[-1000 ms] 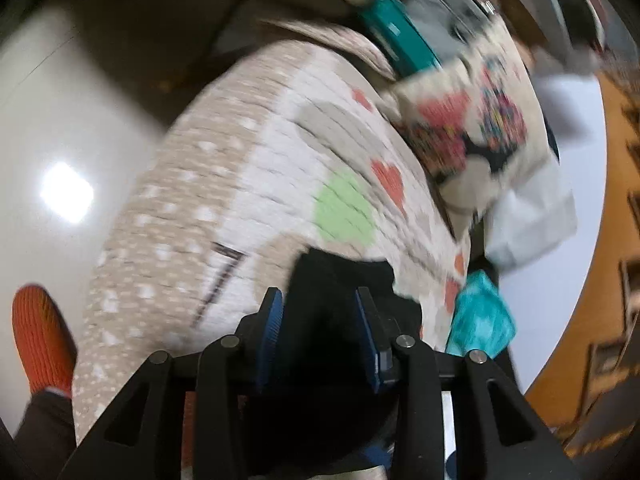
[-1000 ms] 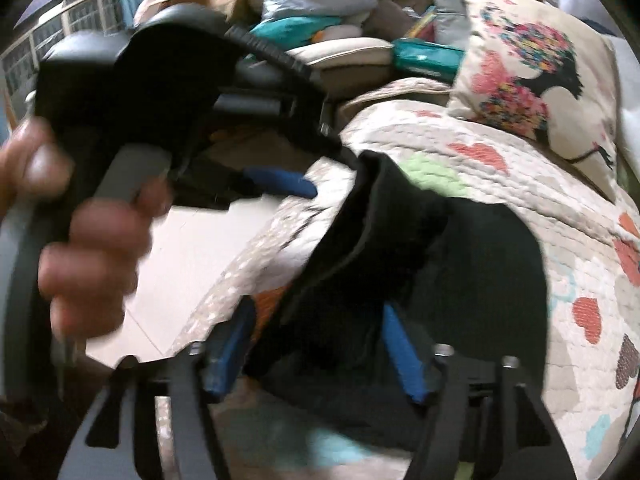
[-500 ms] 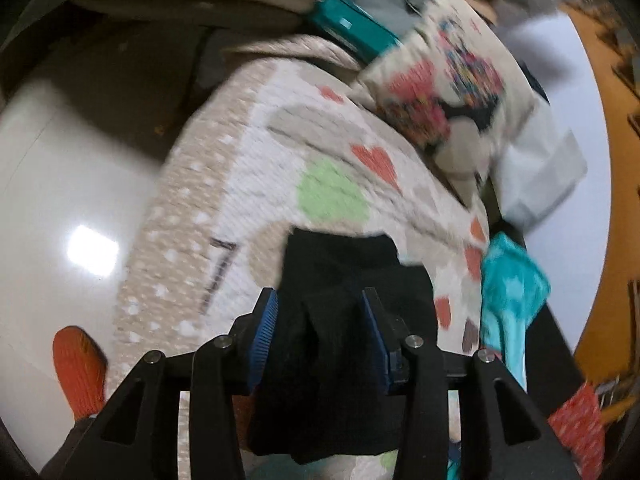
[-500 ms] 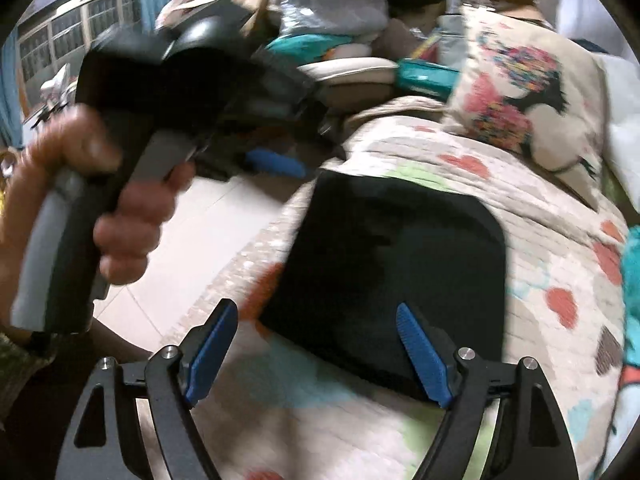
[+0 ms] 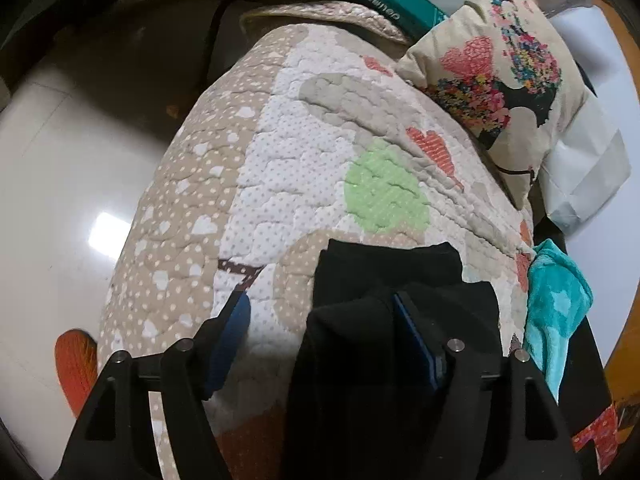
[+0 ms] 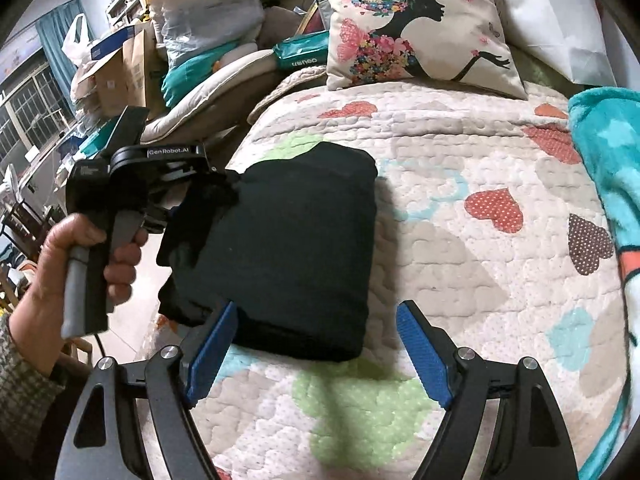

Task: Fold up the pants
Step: 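Release the folded pants onto the quilt and open both grippers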

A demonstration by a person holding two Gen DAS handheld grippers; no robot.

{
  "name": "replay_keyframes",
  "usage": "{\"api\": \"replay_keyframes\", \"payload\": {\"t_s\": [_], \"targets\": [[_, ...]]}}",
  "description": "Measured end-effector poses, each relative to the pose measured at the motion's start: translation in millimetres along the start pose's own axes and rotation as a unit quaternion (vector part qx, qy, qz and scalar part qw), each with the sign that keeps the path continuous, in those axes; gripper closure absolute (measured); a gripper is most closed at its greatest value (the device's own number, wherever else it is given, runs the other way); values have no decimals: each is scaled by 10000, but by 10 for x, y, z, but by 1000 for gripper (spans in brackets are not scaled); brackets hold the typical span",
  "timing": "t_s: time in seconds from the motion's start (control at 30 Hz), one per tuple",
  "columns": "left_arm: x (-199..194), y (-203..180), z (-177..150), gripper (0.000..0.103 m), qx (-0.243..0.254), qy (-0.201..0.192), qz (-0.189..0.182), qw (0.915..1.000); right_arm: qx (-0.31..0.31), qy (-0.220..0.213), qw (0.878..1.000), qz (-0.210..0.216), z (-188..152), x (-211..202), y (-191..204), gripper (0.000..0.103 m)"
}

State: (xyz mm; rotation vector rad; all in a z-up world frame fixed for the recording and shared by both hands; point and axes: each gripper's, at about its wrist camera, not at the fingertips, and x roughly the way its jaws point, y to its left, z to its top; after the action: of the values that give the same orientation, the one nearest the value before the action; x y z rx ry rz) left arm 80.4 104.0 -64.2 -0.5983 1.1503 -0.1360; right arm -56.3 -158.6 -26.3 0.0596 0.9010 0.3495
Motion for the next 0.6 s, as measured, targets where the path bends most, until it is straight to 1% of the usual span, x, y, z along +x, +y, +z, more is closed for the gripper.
{"api": "replay_keyframes", "payload": {"t_s": [0.1,0.23,0.33,0.37,0.43,0.5,0.6], "targets": [[-102,7,-7,30,-170,-54,-19,9998,-45,-164,9998,-116,44,-58,-9,17],[-244,70,-21,30,-476,-151,-212,9985,113,-297,9994,-145,98,-102,-116,17],[-389,170,-19,30,-650,-375,-78,9972,268,-283,9990,-216,88,-82,-211,17],[-433,218,-14,30,-742,-443,-88,9962,325,-268,9988,-249,77,-72,-244,17],[-494,297,-17,30,-917,-522,-186,9942,441,-249,9983,-287,57,-61,-307,17],[-573,362,-78,30,-1053,-551,-387,9922,549,-264,9976,-325,40,-65,-361,17],[-653,380,-222,30,-1103,-541,-601,9906,727,-285,9964,-336,28,-68,-447,17]]}}
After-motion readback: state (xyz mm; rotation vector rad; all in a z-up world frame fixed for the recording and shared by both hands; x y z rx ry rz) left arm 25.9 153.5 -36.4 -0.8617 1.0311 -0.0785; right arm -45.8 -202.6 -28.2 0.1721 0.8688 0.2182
